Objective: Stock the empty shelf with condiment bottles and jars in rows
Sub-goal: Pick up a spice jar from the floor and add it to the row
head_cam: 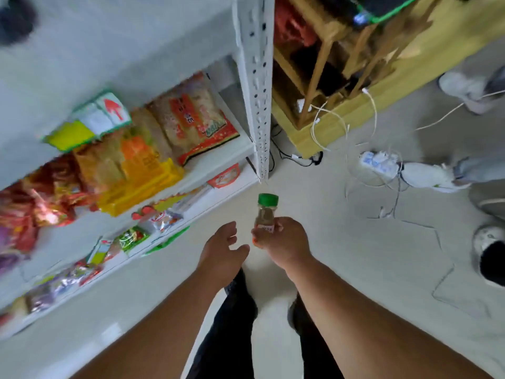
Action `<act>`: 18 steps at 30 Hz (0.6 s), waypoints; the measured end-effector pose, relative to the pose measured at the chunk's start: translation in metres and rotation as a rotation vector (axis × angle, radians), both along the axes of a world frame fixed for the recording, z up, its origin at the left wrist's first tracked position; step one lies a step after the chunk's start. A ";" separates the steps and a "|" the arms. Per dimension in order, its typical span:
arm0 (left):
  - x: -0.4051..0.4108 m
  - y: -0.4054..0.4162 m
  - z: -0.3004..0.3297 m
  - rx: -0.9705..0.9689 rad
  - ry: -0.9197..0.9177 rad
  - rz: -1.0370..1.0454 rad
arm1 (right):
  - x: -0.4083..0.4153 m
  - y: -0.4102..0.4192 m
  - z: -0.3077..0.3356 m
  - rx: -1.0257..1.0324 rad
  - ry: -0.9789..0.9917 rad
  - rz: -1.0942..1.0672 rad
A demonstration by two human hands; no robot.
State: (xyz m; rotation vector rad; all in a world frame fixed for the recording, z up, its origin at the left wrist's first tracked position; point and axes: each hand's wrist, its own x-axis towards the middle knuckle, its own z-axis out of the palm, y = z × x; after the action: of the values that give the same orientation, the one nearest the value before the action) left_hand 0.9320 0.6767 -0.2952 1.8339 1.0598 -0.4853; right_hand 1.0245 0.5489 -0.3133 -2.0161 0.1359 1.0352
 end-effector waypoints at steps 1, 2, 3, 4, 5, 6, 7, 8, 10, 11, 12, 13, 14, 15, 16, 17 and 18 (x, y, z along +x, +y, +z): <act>-0.006 -0.002 0.027 0.006 -0.014 0.009 | -0.001 -0.001 0.030 0.018 -0.016 0.036; -0.012 -0.003 0.053 0.011 -0.034 0.020 | -0.004 -0.002 0.061 0.045 -0.027 0.067; -0.018 -0.003 0.077 0.016 -0.060 0.034 | -0.006 -0.003 0.088 0.073 -0.036 0.088; -0.026 -0.004 0.099 0.024 -0.085 0.053 | -0.009 -0.003 0.112 0.107 -0.045 0.097; -0.033 -0.003 0.120 0.035 -0.107 0.077 | -0.012 -0.003 0.133 0.148 -0.048 0.089; -0.042 -0.004 0.140 0.049 -0.129 0.108 | -0.016 -0.002 0.152 0.171 -0.055 0.092; -0.052 -0.005 0.158 0.058 -0.151 0.147 | -0.020 0.000 0.172 0.195 -0.067 0.105; -0.062 -0.007 0.175 0.063 -0.176 0.189 | -0.025 0.003 0.189 0.204 -0.085 0.141; -0.082 -0.009 0.203 0.080 -0.230 0.282 | -0.035 0.007 0.219 0.235 -0.118 0.213; -0.092 -0.009 0.216 0.092 -0.254 0.328 | -0.041 0.010 0.231 0.247 -0.144 0.250; -0.102 -0.009 0.227 0.107 -0.275 0.370 | -0.046 0.014 0.242 0.254 -0.177 0.296; -0.111 -0.008 0.237 0.129 -0.296 0.412 | -0.052 0.018 0.252 0.265 -0.198 0.338; -0.120 -0.007 0.246 0.148 -0.316 0.453 | -0.059 0.023 0.259 0.276 -0.207 0.382; -0.128 -0.006 0.255 0.163 -0.340 0.493 | -0.066 0.028 0.268 0.288 -0.217 0.420; -0.137 -0.005 0.262 0.168 -0.366 0.532 | -0.072 0.032 0.275 0.297 -0.229 0.458; -0.145 -0.005 0.268 0.170 -0.388 0.567 | -0.079 0.036 0.283 0.309 -0.243 0.489; -0.152 -0.005 0.273 0.176 -0.406 0.598 | -0.085 0.041 0.287 0.318 -0.254 0.511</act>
State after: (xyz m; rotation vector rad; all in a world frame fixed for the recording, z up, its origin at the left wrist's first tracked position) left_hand 0.7795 0.6719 -0.0223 1.5604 1.3111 0.3295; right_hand 0.9394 0.5901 -0.0267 -1.9023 -0.6686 1.0126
